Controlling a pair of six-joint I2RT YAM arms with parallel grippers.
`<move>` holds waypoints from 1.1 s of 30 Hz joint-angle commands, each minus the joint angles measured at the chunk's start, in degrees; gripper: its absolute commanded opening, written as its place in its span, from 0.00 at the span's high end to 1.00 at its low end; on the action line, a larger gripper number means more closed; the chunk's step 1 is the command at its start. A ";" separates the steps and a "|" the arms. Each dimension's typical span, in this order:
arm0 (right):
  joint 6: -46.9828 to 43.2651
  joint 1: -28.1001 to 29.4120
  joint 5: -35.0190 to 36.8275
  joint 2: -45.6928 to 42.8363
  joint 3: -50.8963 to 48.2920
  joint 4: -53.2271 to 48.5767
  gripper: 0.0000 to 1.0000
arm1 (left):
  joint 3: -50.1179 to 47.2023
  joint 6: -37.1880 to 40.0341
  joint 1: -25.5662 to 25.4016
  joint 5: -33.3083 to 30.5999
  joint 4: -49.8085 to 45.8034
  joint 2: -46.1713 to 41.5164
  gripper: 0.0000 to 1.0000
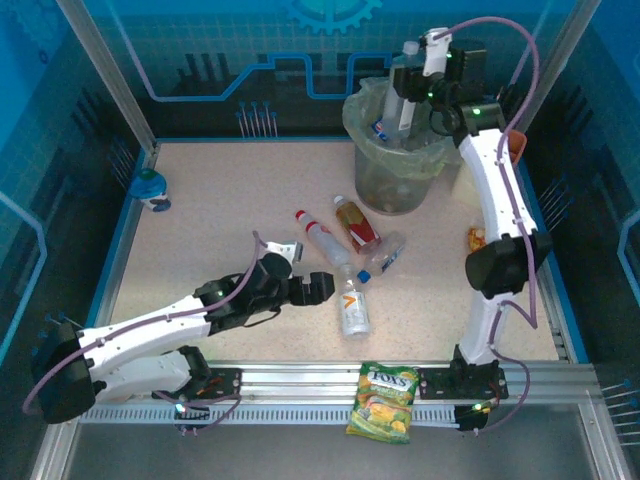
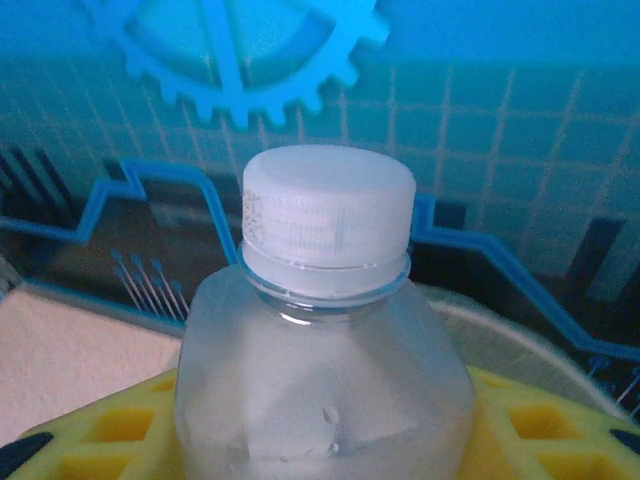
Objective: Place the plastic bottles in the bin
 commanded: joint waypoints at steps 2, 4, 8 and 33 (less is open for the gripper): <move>-6.23 2.41 2.94 6.07 8.35 -11.77 0.63 | -0.76 -1.15 -0.42 -1.66 -2.49 -1.32 0.01; -7.21 3.13 4.15 9.83 13.08 -16.72 0.63 | -0.61 -1.22 -0.42 -1.79 -3.11 -1.28 0.01; -6.78 3.21 4.34 15.55 19.40 -22.95 0.63 | -0.50 -1.48 -0.42 -2.30 -3.64 -1.25 0.01; 0.06 1.41 -2.38 19.56 14.34 -25.15 0.25 | 0.74 -2.05 -0.42 -2.35 -3.12 2.27 0.01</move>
